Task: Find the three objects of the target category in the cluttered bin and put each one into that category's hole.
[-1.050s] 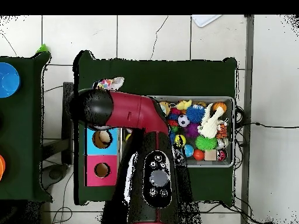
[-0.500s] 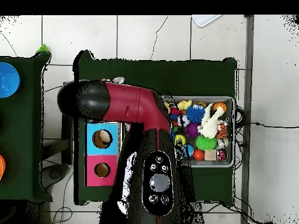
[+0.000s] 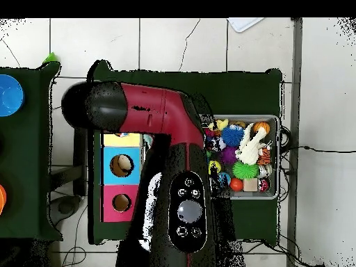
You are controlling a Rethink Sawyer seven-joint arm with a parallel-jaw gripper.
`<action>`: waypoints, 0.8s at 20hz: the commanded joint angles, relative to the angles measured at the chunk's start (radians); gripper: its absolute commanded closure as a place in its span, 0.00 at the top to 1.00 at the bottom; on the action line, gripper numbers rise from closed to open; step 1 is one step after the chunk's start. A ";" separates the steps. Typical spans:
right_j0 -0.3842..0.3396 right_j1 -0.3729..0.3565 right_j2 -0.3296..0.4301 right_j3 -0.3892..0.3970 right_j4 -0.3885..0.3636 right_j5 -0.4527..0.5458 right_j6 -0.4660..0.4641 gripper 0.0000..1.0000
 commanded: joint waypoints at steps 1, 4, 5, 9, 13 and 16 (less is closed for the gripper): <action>-0.011 0.103 0.051 -0.066 -0.031 0.075 0.123 0.00; -0.006 0.129 0.052 -0.076 -0.034 0.043 0.125 0.00; -0.004 0.137 0.052 -0.078 -0.035 0.032 0.127 0.00; -0.002 0.158 0.055 -0.079 -0.041 -0.002 0.119 0.00; -0.007 0.167 0.060 -0.075 -0.047 -0.026 0.101 0.00; -0.006 0.168 0.055 -0.062 -0.055 -0.047 0.099 0.00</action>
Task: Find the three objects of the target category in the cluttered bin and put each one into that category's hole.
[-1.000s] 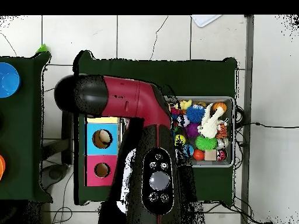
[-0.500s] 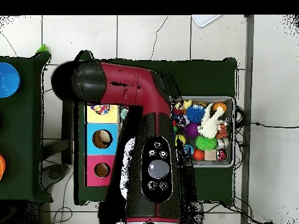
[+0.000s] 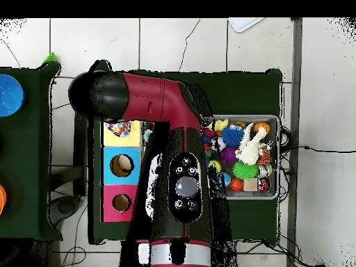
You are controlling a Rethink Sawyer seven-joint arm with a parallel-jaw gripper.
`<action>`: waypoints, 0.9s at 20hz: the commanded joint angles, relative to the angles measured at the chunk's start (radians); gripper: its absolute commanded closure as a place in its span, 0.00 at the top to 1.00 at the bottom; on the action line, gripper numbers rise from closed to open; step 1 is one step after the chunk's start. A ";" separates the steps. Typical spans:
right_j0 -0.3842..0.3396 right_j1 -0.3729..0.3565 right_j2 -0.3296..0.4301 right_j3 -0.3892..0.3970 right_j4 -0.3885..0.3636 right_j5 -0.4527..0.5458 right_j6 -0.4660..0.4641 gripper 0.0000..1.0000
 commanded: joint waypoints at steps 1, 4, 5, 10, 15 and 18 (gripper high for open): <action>-0.008 0.063 0.056 0.037 -0.042 -0.053 0.099 0.00; -0.007 0.066 0.055 0.041 -0.045 -0.066 0.098 0.00; -0.005 0.067 0.052 0.043 -0.044 -0.070 0.103 0.00; 0.002 0.084 0.046 0.056 -0.033 -0.085 0.137 0.00; 0.008 0.089 0.053 0.095 0.021 -0.070 0.210 0.00; 0.012 0.095 0.055 0.111 0.033 -0.087 0.224 0.00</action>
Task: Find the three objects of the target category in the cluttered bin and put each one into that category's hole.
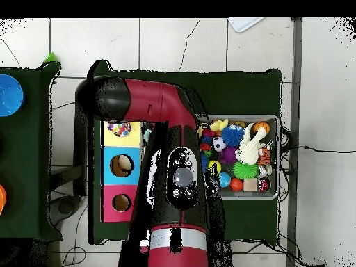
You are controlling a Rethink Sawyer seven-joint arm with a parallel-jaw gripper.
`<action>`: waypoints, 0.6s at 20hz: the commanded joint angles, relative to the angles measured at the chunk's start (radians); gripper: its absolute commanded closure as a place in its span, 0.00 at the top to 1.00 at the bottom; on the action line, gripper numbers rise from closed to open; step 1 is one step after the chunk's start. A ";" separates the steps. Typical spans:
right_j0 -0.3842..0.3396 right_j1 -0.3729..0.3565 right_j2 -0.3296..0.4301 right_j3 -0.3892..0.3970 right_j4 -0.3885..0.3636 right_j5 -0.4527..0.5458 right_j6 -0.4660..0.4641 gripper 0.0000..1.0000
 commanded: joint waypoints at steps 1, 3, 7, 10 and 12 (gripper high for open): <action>0.008 0.045 0.053 0.115 0.032 -0.035 0.226 0.00; 0.009 0.051 0.053 0.125 0.035 -0.049 0.231 0.00; 0.015 0.060 0.045 0.135 0.038 -0.033 0.235 0.00; 0.021 0.064 0.038 0.138 0.035 -0.014 0.236 0.00; 0.025 0.064 0.031 0.141 0.028 -0.003 0.231 0.00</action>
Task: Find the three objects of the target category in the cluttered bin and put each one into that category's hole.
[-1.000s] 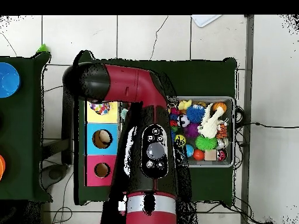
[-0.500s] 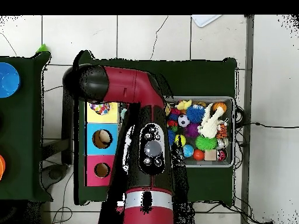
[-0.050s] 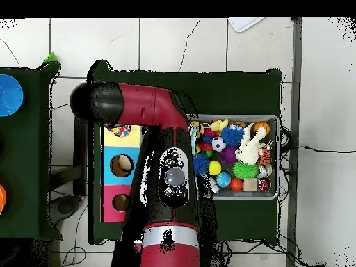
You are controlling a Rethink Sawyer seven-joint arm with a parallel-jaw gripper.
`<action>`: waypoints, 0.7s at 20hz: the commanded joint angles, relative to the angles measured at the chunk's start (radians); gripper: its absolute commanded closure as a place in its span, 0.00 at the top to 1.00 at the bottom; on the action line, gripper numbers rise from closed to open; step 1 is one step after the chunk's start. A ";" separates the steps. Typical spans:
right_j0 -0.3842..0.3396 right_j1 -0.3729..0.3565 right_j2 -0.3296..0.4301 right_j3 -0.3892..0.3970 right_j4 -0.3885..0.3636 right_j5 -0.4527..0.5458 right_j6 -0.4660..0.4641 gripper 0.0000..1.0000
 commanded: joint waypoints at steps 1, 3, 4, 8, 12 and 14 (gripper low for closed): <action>0.003 0.050 0.028 0.122 0.017 0.009 0.229 0.00; 0.008 0.058 0.014 0.107 -0.008 0.021 0.207 0.00; 0.012 0.061 0.004 0.097 -0.024 0.029 0.193 0.00; 0.013 0.067 -0.014 0.088 -0.041 0.037 0.181 0.00; 0.016 0.077 -0.024 0.083 -0.039 0.043 0.193 0.00; 0.019 0.078 -0.028 0.085 -0.037 0.056 0.198 0.00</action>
